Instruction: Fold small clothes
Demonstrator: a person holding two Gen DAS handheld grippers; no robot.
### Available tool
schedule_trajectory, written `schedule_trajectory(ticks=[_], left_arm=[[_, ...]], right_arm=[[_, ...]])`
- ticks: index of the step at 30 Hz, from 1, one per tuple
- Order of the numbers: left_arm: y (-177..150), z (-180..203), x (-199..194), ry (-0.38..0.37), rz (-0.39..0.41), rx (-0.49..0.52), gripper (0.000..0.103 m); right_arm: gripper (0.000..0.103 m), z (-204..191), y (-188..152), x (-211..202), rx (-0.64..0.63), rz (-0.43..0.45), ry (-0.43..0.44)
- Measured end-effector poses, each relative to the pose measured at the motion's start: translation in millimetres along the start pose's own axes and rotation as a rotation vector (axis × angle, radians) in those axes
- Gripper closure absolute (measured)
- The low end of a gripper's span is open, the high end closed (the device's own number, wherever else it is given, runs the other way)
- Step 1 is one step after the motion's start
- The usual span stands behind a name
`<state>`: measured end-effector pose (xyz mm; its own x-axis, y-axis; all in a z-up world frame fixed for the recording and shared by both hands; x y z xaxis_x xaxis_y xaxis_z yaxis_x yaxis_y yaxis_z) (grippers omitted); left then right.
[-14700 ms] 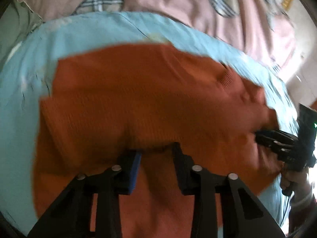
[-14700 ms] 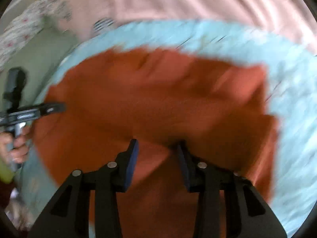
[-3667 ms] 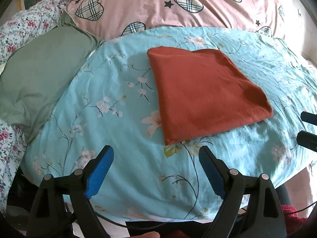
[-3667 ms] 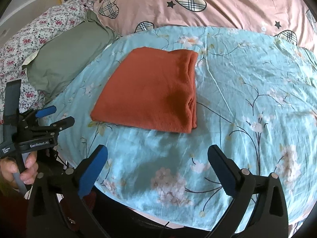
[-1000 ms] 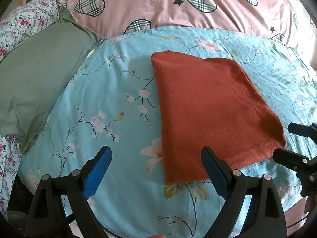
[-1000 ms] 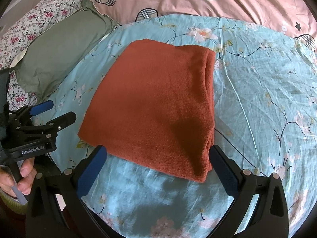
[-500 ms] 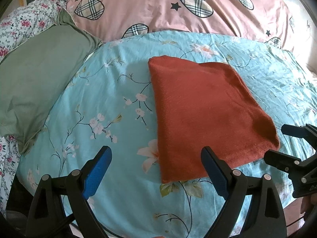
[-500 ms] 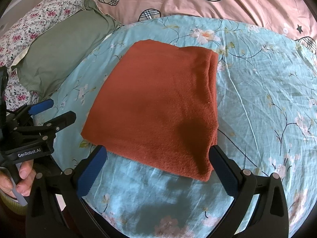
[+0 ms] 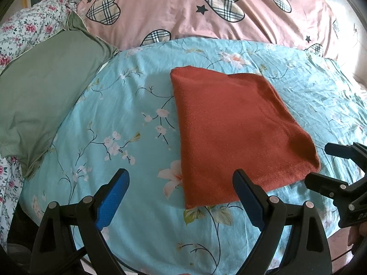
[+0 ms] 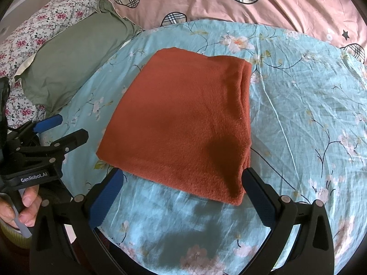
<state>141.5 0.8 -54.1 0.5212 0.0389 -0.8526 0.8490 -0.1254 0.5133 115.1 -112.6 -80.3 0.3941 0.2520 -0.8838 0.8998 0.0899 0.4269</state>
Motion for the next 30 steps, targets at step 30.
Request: schedule_trajectory(ticks=[30], left_arm=[[-2.5,4.7,-5.7,-0.007,0.005,0.004,0.011]], right_arm=[[0.000,1.7,-2.9,-8.3,0.003,0.008,-0.002]])
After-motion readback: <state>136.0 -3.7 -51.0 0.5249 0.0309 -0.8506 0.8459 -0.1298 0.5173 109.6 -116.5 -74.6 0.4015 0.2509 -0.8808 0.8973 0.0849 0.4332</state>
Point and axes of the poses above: each gripper's, at about its wrist camera, not at the fingertips, and x roughly the way its jaws point, z to its right, y to its top, the point moved 8 cm from there along x, roughly the way its jaws point, and after that the axes turned 9 degrees about -z, right-handed, at the moved point
